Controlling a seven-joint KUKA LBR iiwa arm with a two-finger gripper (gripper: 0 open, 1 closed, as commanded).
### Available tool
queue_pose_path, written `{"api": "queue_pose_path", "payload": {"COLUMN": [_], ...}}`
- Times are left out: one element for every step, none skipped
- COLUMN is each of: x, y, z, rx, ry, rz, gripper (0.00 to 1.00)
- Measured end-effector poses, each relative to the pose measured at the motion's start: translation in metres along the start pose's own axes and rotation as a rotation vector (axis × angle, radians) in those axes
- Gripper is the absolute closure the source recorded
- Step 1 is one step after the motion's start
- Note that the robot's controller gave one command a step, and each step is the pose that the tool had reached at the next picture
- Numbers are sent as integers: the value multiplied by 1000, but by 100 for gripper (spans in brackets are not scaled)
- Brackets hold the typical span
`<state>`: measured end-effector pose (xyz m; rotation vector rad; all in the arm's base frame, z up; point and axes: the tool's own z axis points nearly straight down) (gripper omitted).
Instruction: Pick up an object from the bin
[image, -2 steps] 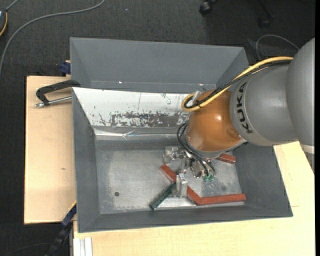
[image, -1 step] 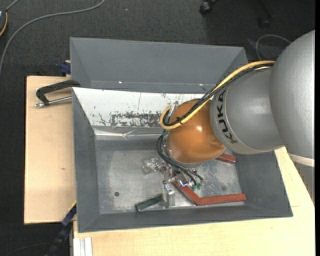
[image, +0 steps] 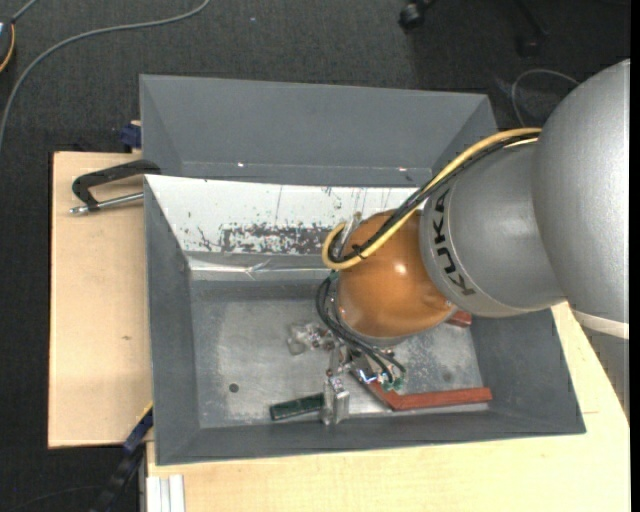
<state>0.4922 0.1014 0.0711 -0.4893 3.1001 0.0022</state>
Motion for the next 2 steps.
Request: {"api": "queue_pose_path", "payload": {"x": [1, -4], "y": [0, -6], "z": [1, -154], "rx": [0, 2], "ry": [2, -12], "rz": [1, -35], "gripper": [100, 100]}}
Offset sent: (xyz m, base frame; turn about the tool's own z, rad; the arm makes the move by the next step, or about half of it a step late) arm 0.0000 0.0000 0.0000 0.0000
